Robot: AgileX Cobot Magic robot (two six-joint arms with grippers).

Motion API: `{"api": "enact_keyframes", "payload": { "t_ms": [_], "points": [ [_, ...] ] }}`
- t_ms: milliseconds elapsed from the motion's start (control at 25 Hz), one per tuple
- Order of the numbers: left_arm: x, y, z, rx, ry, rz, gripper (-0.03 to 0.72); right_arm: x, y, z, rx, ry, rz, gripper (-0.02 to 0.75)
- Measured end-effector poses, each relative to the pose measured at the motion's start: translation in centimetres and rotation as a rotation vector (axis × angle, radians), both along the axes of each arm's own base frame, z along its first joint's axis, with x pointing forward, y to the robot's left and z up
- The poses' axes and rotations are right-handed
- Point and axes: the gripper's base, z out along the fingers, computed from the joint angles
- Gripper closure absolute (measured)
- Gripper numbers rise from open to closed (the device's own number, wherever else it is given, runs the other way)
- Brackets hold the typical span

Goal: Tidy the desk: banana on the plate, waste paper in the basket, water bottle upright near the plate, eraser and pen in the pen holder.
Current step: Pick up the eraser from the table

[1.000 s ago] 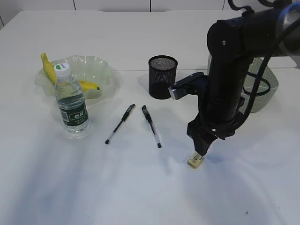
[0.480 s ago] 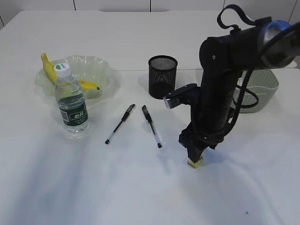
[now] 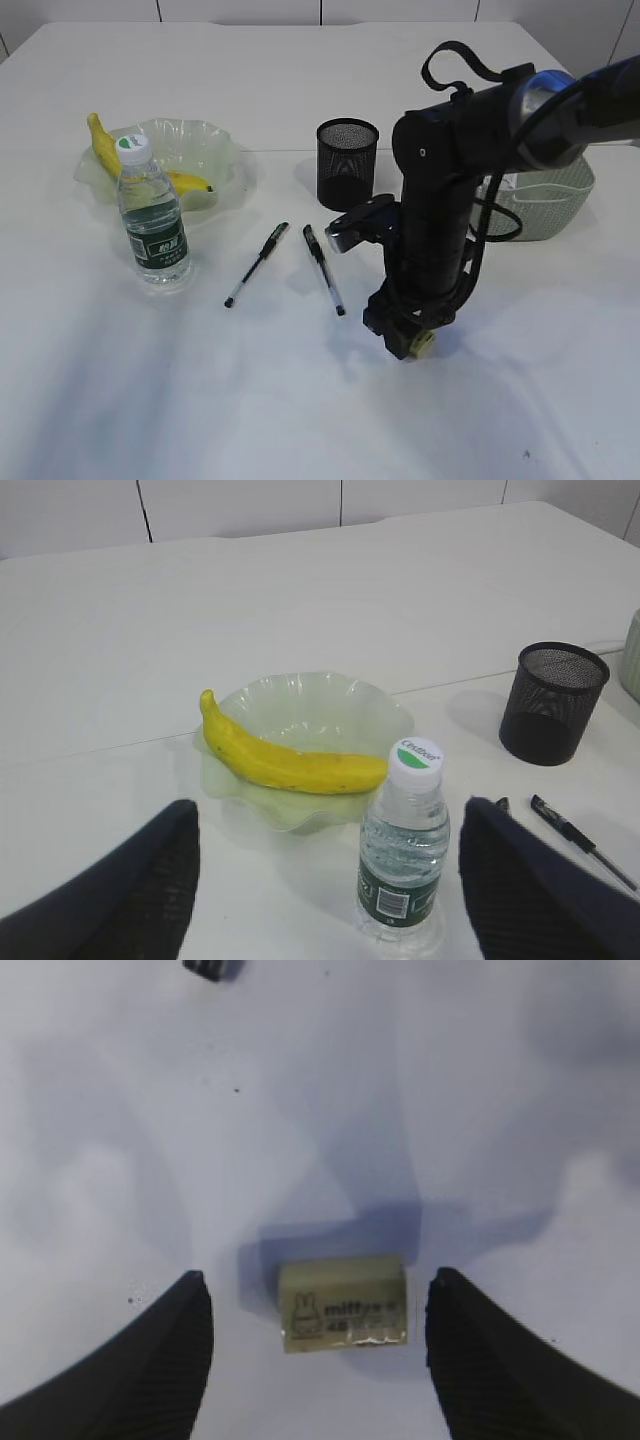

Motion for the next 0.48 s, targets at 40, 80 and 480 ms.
{"api": "enact_keyframes", "payload": {
  "t_ms": [40, 80, 480],
  "points": [
    [0.00, 0.00, 0.00, 0.000, 0.000, 0.000, 0.120, 0.03, -0.06, 0.00, -0.007, -0.003, 0.001, 0.242],
    [0.00, 0.00, 0.00, 0.000, 0.000, 0.000, 0.120, 0.05, -0.10, 0.00, -0.010, -0.005, 0.003, 0.242],
    [0.00, 0.00, 0.00, 0.000, 0.000, 0.000, 0.123, 0.15, -0.11, -0.51, -0.018, -0.004, 0.000, 0.242]
  ]
}}
